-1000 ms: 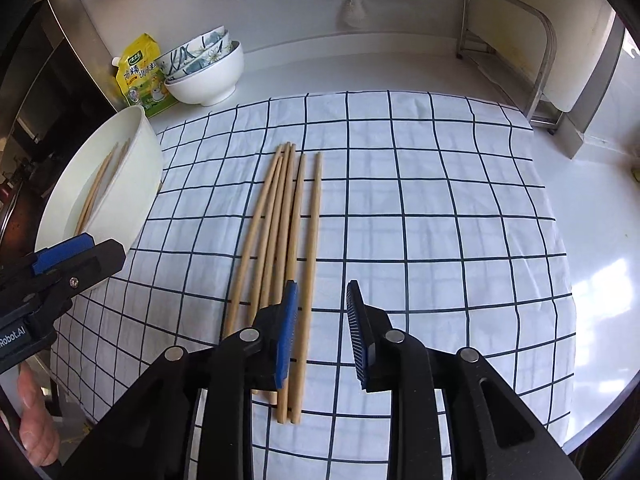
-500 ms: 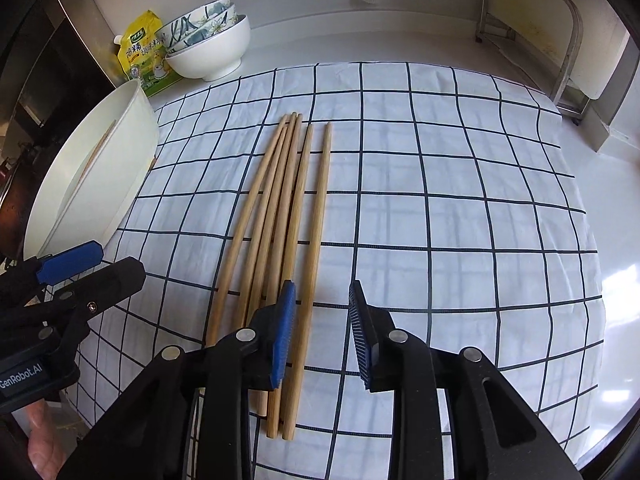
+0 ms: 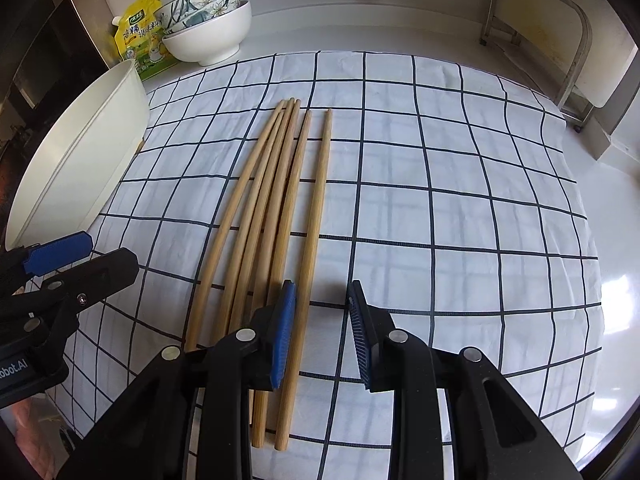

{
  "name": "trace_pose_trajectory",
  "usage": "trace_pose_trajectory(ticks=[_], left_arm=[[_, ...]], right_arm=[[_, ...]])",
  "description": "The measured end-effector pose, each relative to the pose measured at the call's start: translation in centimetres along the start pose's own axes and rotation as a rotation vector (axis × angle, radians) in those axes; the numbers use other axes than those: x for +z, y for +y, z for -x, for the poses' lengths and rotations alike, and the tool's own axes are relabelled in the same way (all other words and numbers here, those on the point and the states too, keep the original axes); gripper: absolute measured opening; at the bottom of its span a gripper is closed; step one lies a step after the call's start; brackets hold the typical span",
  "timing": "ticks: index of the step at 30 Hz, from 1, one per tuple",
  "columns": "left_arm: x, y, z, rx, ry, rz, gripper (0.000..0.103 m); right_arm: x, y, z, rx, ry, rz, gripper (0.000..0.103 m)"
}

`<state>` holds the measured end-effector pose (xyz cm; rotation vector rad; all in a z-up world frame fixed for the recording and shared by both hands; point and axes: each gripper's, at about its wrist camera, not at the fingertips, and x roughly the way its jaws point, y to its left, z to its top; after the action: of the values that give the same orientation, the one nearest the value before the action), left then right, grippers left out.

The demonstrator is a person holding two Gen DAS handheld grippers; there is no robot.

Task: Organize utensils
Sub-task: 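Lower the right tool onto a loose chopstick and close while the left tool grasps another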

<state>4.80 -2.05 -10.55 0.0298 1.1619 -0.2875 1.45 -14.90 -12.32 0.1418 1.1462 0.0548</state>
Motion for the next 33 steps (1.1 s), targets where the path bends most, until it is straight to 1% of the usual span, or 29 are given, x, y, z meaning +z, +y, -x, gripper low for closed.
trace_pose_trajectory(ticks=[1,3,5,10,18,23,26,31,33], left_arm=[[0.0,-0.1,-0.1,0.000,0.002,-0.001,0.071],[-0.1,-0.3,-0.5,-0.002,0.005,-0.001,0.071],[-0.2,-0.6,-0.9,-0.002,0.009,-0.006,0.072],[-0.1,-1.5,-2.0,0.003,0.006,-0.024,0.072],[0.4,-2.4,-4.0,0.027,0.016,-0.042,0.072],[0.6,-2.8,-4.7,0.048,0.011,-0.054,0.072],[0.8,-3.1,-5.0,0.065,0.003,-0.065,0.072],[0.8,-3.5,-5.2,0.086,-0.011,-0.083,0.072],[1.0,-3.9,-5.4,0.097,-0.014,-0.095,0.070]], right_arm=[[0.0,0.0,0.0,0.000,-0.003,0.000,0.026],[0.0,-0.3,0.0,-0.003,-0.006,-0.001,0.019],[-0.1,-0.7,0.0,-0.003,-0.008,-0.009,0.015],[-0.3,-2.1,0.3,-0.015,-0.016,-0.032,0.013],[-1.0,-4.4,0.8,-0.036,-0.021,-0.074,0.013],[-1.0,-5.1,1.2,-0.009,-0.034,-0.083,0.014],[-0.7,-5.1,1.3,-0.025,-0.041,-0.055,0.023],[-0.3,-4.9,0.9,-0.030,-0.034,-0.002,0.023],[0.0,-4.5,0.5,-0.030,-0.025,0.019,0.023]])
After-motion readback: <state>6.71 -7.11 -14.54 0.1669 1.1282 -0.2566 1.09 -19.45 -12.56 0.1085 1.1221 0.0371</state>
